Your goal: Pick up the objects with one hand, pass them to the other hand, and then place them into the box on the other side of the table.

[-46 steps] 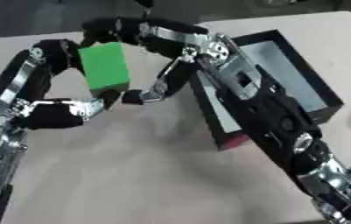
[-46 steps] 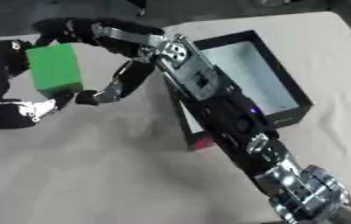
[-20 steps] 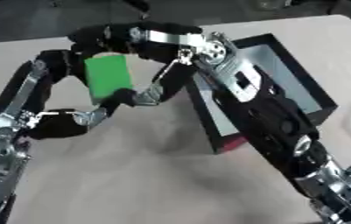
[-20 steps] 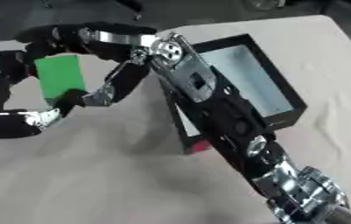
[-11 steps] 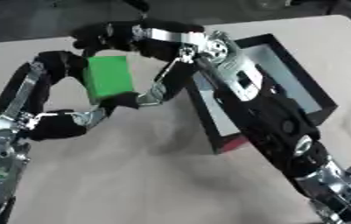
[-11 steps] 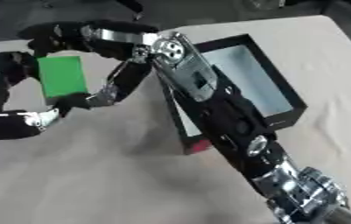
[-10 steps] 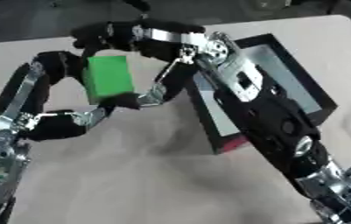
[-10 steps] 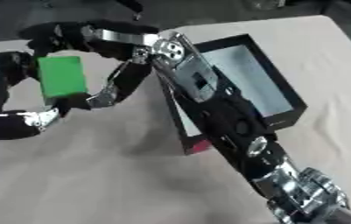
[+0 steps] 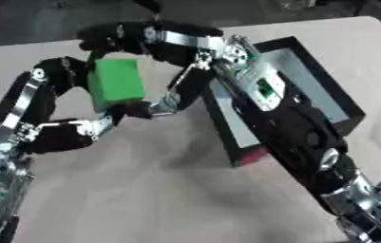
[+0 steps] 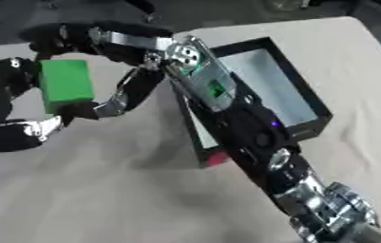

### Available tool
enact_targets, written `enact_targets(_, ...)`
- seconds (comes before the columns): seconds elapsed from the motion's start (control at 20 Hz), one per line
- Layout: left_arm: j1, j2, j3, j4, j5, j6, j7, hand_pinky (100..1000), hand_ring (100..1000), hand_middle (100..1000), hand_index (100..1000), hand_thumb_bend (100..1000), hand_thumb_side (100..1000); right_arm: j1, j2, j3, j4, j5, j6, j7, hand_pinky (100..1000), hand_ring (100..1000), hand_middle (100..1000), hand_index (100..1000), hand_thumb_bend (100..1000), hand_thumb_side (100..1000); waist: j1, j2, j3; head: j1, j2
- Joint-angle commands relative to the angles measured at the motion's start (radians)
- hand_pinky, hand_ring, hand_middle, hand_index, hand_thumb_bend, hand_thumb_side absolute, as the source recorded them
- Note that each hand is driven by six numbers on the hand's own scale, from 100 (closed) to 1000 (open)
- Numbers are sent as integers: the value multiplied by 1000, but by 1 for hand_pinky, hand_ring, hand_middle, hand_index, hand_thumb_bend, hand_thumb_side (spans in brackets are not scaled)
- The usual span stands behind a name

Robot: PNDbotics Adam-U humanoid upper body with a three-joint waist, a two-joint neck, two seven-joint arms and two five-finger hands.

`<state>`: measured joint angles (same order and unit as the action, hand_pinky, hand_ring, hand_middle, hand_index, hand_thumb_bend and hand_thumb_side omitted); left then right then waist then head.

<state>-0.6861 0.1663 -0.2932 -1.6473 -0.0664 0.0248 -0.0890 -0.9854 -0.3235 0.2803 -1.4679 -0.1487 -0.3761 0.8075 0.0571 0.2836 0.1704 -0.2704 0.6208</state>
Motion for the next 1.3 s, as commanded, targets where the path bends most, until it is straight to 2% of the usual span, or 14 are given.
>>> enact_targets(0.05,-10,15,17,-17,13,2,-2,712,475,468,577,100,112,-15,-27,-18,-11,3,-94,86,1000,1000,751,1000,312,100,-11,-92,-1,-3,-15)
enact_targets(0.55,-10,11,11,-17,3,-7,-14,708,476,466,573,100,116,-18,-27,-20,-3,33,-79,23,1000,1000,758,1000,300,100,-11,-91,-4,-4,-16)
enact_targets(1.3,-12,0,5,-14,5,-2,-14,705,474,458,569,100,134,-18,-26,-19,3,52,-81,15,1000,1000,776,1000,295,100,-10,-91,-4,-5,-17)
